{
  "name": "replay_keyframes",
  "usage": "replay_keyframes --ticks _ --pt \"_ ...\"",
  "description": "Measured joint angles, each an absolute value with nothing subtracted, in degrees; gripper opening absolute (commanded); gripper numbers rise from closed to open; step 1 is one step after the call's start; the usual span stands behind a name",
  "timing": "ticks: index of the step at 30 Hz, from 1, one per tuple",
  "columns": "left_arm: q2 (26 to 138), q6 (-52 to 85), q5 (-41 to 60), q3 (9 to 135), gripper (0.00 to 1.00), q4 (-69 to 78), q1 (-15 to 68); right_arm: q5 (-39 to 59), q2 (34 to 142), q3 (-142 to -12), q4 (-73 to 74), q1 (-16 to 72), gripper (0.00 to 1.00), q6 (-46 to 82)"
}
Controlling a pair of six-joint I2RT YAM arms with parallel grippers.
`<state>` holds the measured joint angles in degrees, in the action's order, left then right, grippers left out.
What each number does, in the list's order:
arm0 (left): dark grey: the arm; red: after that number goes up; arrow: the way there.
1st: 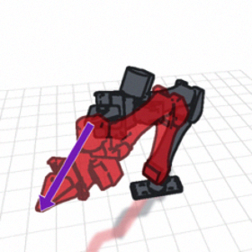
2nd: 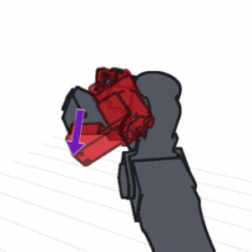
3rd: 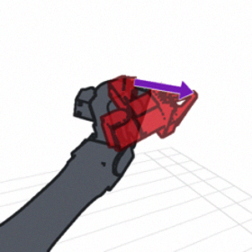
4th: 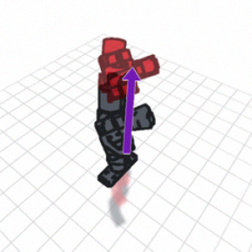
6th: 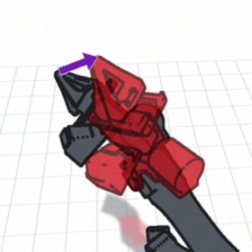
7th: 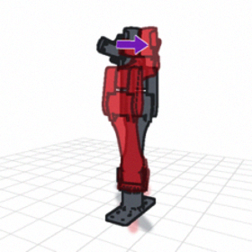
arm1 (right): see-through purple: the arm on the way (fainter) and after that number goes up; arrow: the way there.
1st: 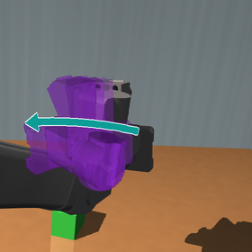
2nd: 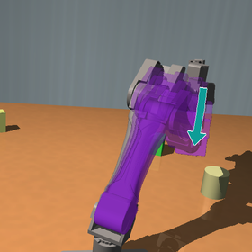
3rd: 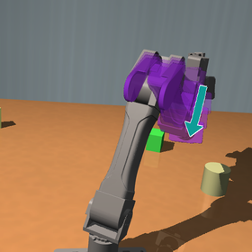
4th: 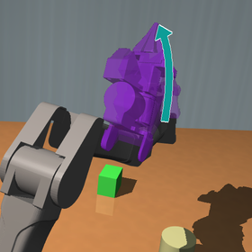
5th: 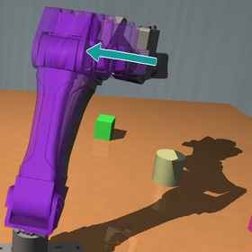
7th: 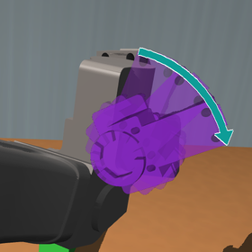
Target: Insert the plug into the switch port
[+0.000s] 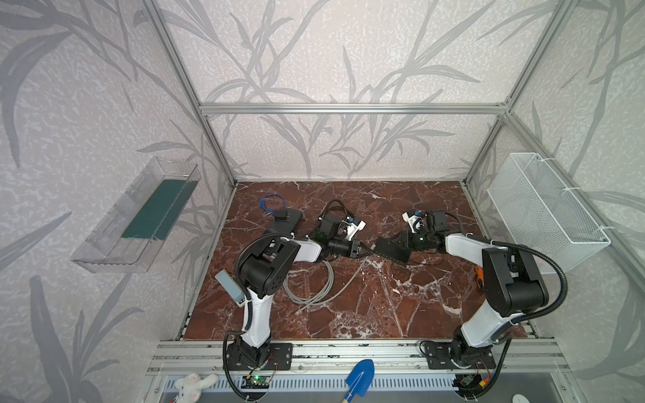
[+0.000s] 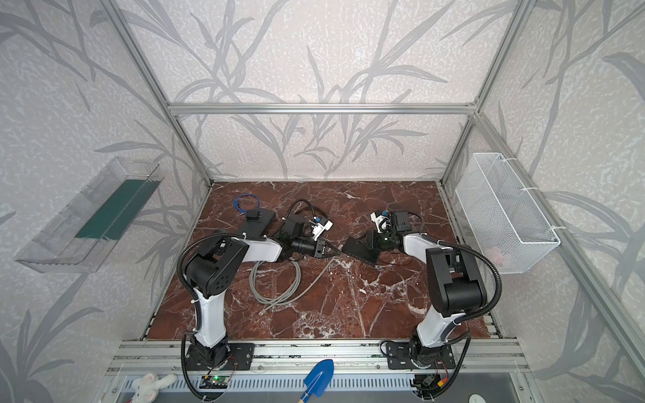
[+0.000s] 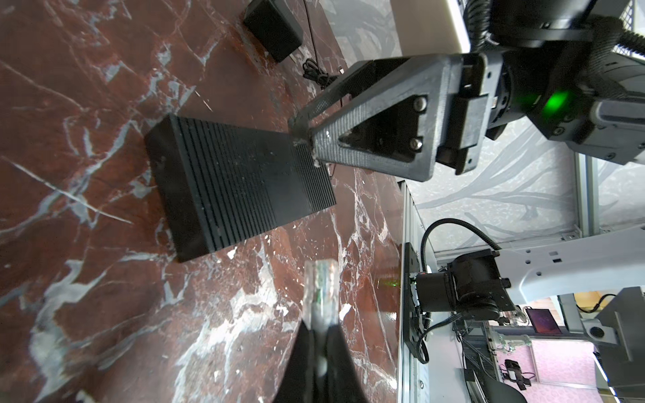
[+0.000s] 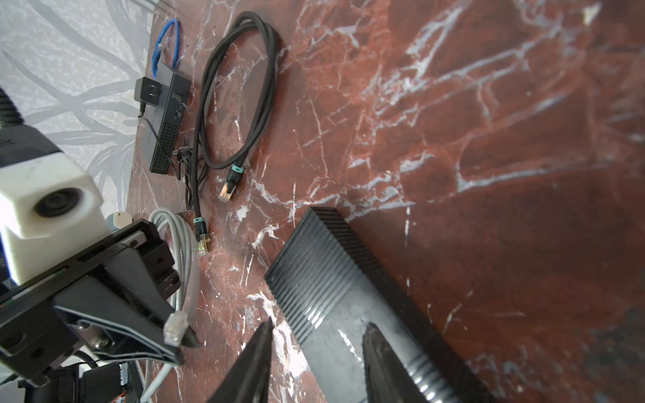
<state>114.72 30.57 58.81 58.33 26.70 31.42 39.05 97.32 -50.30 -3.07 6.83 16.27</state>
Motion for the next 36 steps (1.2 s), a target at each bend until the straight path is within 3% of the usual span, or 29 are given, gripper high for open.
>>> replay_keyframes --ticks 8,11,16,23,36 --pt "114.72 31.11 60.71 58.48 0.03 27.05 31.44 37.6 94.56 -48.77 -3.18 6.79 0.43 16.86" --pt "114.72 26.83 58.81 60.42 0.02 20.36 31.79 36.95 93.89 -48.66 -3.27 6.79 0.43 16.58" --pt "114.72 14.35 46.33 68.4 0.02 -0.43 34.13 33.95 93.78 -48.88 -4.78 6.79 0.44 14.06" --pt "114.52 7.14 33.01 71.96 0.02 -13.15 38.83 29.87 96.62 -54.87 -6.66 6.81 0.5 10.26" --pt "118.02 8.73 21.06 78.08 0.03 -18.35 42.17 32.21 108.42 -64.23 -14.37 6.96 0.55 7.73"
